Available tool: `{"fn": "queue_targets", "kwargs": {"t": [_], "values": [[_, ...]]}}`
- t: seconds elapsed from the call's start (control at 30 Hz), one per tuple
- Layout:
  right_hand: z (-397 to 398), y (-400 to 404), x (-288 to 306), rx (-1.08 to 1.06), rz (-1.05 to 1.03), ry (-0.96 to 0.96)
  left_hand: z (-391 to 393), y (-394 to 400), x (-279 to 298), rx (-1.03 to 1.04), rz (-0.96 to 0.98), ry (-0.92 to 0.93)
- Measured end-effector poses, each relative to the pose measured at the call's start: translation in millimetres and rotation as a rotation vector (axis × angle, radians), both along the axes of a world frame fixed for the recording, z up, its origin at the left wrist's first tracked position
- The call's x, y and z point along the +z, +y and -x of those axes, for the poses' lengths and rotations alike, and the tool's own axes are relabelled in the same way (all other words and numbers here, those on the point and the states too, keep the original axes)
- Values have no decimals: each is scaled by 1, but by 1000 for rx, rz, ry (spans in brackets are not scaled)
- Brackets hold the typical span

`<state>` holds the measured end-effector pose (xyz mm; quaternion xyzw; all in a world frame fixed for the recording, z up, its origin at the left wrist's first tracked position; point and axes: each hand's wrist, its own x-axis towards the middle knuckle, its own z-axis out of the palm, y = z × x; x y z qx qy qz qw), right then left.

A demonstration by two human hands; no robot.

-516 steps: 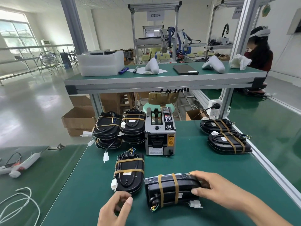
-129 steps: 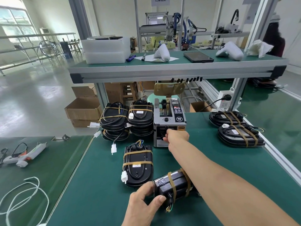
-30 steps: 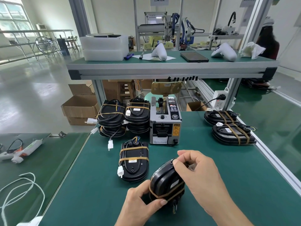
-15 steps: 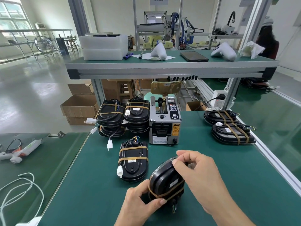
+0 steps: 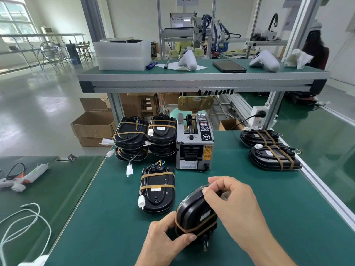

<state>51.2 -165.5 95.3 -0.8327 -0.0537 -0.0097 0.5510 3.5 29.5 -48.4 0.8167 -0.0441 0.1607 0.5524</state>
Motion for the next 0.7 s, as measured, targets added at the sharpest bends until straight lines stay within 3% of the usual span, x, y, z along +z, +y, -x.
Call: {"fn": "queue_targets", "kwargs": {"t": [0.7], "values": [[-9,-4,4,43,62,9,-1,-1,2,8,-30,-43]]}}
